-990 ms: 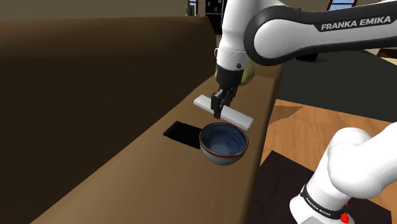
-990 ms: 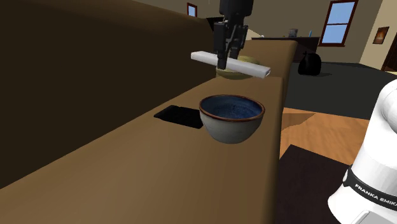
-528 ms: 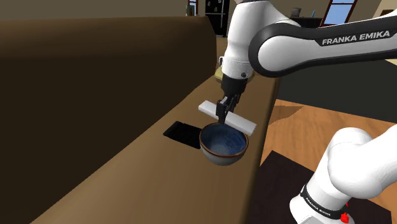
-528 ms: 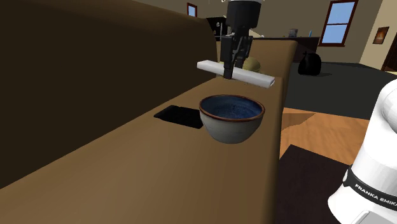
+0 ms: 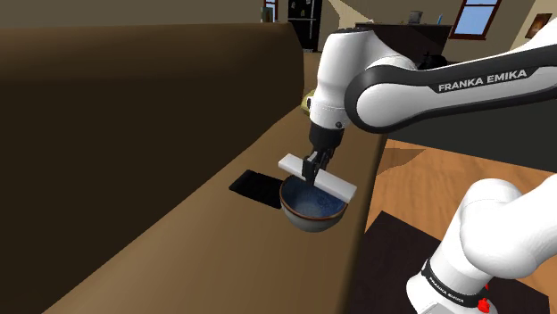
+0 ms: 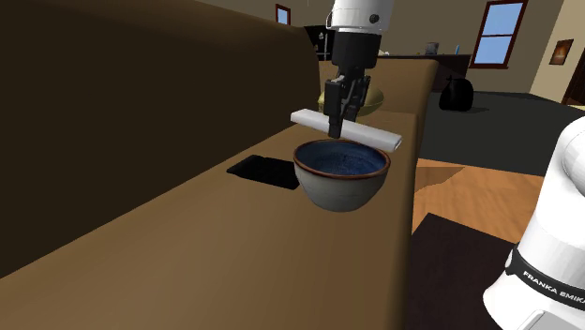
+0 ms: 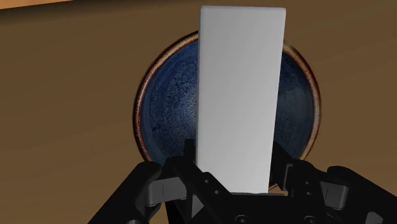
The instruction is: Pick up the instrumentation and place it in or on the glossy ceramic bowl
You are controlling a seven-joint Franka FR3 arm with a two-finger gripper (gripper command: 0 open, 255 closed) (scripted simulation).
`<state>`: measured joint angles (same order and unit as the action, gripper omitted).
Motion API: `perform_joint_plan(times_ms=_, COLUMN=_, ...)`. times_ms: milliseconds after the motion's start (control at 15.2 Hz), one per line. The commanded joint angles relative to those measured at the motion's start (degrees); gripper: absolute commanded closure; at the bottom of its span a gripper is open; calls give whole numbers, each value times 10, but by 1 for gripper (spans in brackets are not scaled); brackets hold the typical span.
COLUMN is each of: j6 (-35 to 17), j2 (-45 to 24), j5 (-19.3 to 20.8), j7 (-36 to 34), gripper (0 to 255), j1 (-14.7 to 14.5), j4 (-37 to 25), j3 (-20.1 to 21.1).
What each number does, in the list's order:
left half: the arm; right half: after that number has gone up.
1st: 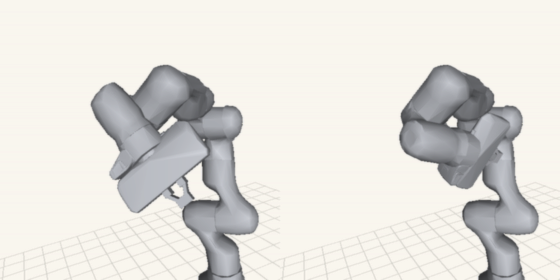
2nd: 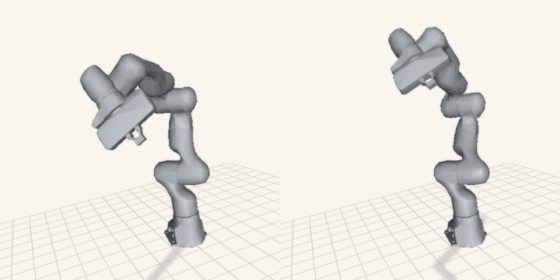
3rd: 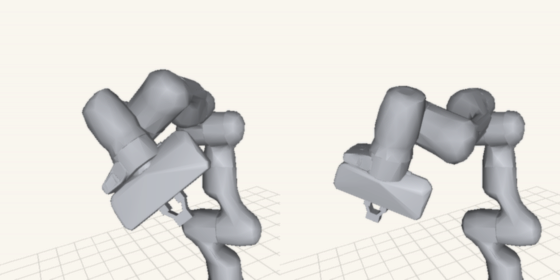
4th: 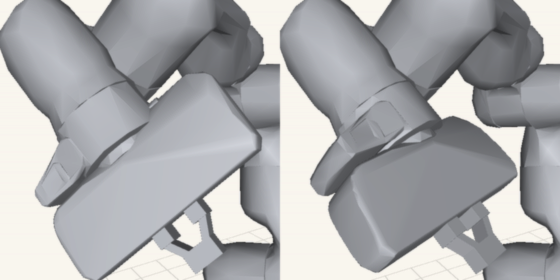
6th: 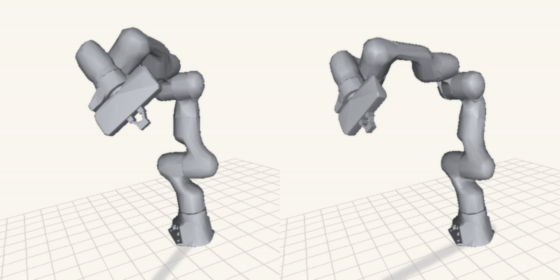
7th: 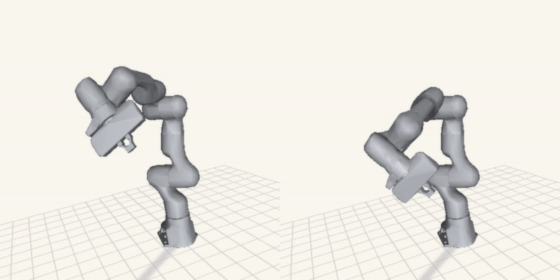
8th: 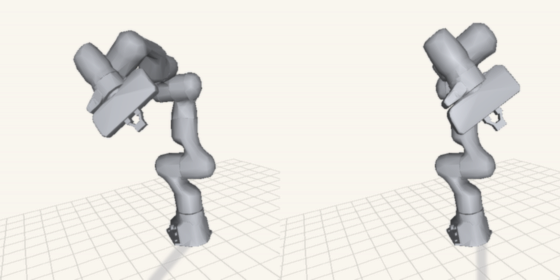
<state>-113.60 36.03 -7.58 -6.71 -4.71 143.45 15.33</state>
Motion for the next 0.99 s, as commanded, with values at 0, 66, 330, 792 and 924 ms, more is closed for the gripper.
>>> perform_joint_plan(times_ms=0, j6=-5, j2=-1, j5=0, j7=0, gripper=255, j1=0, j4=3, j3=1)
perform_joint_plan(times_ms=66, j6=-5, j2=-1, j5=0, j7=0, gripper=255, j1=0, j4=3, j3=1)
perform_joint_plan(times_ms=330, j6=-5, j2=-1, j5=0, j7=0, gripper=255, j1=0, j4=3, j3=1)
perform_joint_plan(times_ms=792, j6=16, j2=4, j5=1, j7=0, gripper=0, j1=0, j4=-12, j3=-2)
perform_joint_plan(times_ms=924, j6=56, j2=11, j5=3, j7=-1, gripper=0, j1=1, j4=-46, j3=-6)
